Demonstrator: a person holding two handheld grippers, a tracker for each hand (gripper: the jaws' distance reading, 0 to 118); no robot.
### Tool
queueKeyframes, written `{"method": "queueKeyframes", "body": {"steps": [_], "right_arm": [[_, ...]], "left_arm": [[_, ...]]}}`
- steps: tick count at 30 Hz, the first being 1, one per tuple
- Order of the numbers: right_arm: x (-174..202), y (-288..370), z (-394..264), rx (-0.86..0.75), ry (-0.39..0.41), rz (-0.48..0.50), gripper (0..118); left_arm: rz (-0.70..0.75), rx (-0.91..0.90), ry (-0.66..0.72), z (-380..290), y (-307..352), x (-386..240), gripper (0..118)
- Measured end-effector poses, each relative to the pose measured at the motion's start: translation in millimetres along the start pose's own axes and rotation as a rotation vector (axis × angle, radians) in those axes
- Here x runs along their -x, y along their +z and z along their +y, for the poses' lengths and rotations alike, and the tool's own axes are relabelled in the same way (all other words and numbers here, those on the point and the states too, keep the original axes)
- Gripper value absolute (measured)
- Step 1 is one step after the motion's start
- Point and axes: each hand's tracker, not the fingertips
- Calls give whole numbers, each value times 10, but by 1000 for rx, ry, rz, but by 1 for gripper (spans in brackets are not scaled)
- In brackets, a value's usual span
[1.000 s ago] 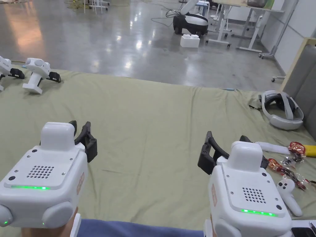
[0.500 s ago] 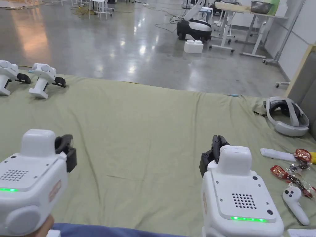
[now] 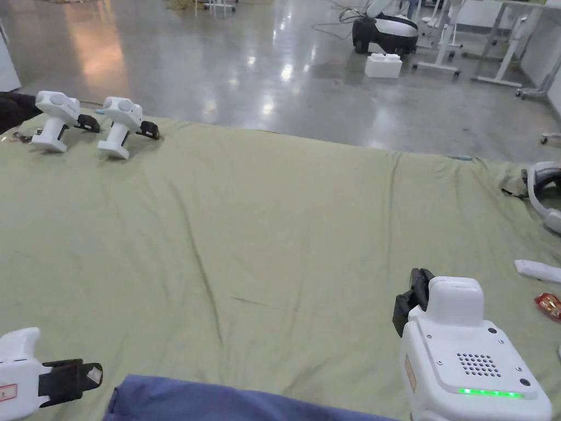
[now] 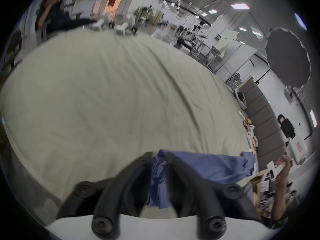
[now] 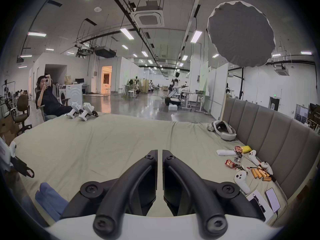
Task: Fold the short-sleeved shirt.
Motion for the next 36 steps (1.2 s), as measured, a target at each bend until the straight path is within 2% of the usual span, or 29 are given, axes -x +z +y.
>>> {"method": "queueKeyframes", "body": {"steps": [1,2,8,11,12,15,18,21,22,24,25,26,27,30,34,36], "right_arm": [[7,-11,-27,10,0,2,8],[14,-21,-49,22,2,2,7],[24,-56,-158,77,3,6,8],[14,-61,-193,95,4,6,8],[9,-60,-201,100,2,7,8],[2,-53,-219,112,-5,-1,8],[-7,-55,-247,121,-19,0,8],[0,-80,-292,137,-28,7,8],[2,-80,-299,140,-29,9,8],[13,-76,-311,143,-31,13,8],[14,-77,-315,144,-32,16,8],[14,-82,-317,146,-32,19,8],[15,-83,-322,148,-33,20,8],[3,-87,-325,150,-37,23,8],[-33,-89,-319,152,-38,23,8],[-55,-86,-309,153,-36,23,8]], "left_arm": [[-18,11,25,-18,-29,74,66],[-35,11,52,-22,-62,135,72],[-192,70,169,-65,-240,354,75],[-240,179,185,-97,-140,203,75],[-257,213,193,-89,-288,251,75],[-314,164,209,-28,-177,207,76],[-416,175,347,-70,-506,335,76],[-455,178,362,-113,-717,514,75],[-485,177,380,-120,-765,496,73],[-512,217,427,-233,-665,321,60],[-502,234,408,-256,-667,240,47],[-460,246,359,-272,-712,125,26],[-388,252,303,-285,-758,10,21],[-394,222,320,-256,-711,65,16],[-282,192,179,-153,-586,-42,13],[-294,184,203,-121,-458,-85,13]]}}
